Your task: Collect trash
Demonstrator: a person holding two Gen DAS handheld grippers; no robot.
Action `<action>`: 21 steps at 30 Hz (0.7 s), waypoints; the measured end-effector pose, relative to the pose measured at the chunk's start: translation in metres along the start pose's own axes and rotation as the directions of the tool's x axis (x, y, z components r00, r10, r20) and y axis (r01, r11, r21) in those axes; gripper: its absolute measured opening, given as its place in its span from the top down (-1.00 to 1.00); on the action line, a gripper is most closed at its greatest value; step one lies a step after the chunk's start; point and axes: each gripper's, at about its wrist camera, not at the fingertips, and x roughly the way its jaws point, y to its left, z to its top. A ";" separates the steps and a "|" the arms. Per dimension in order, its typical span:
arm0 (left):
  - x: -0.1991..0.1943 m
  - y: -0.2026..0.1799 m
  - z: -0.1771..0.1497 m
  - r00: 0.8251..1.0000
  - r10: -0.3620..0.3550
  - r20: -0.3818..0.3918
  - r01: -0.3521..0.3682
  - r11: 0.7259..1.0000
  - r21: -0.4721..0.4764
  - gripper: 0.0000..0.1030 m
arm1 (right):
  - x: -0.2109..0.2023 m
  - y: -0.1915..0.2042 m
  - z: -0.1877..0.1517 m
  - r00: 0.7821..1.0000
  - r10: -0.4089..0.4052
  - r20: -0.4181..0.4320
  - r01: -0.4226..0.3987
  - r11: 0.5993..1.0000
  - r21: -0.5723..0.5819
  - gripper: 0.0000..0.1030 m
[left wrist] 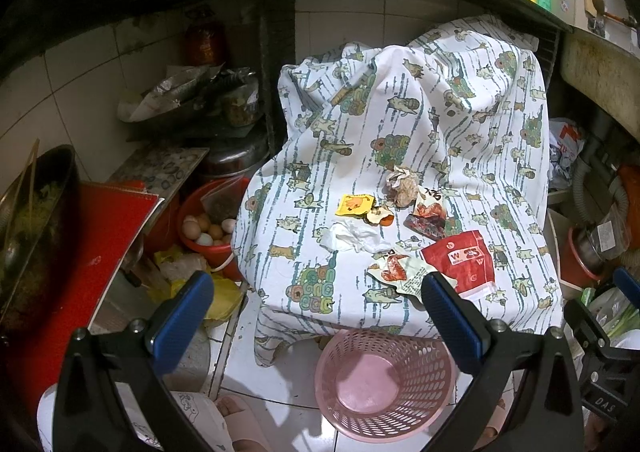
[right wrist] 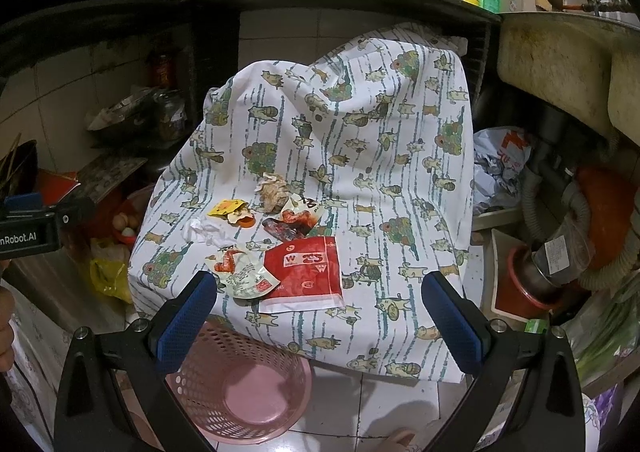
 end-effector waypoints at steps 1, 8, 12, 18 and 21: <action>0.000 0.000 0.000 1.000 0.000 0.001 0.000 1.000 0.001 -1.00 | 0.000 0.000 0.000 1.000 0.000 0.000 0.000 1.000 0.000 -1.00; -0.004 0.003 0.001 1.000 0.020 0.016 -0.020 1.000 0.007 -1.00 | 0.000 -0.001 0.000 1.000 -0.003 -0.001 0.003 1.000 0.000 -1.00; -0.008 0.003 0.002 1.000 0.007 0.022 -0.007 1.000 0.011 -1.00 | 0.000 -0.002 0.000 1.000 0.000 -0.001 0.000 1.000 0.003 -1.00; -0.012 0.000 0.001 0.999 -0.003 0.032 0.002 1.000 0.026 -1.00 | 0.001 -0.002 0.000 1.000 -0.008 -0.004 0.008 1.000 -0.001 -1.00; -0.011 -0.001 0.001 1.000 -0.015 0.021 0.015 1.000 0.022 -1.00 | 0.001 -0.002 0.000 1.000 0.005 -0.011 -0.005 1.000 0.003 -1.00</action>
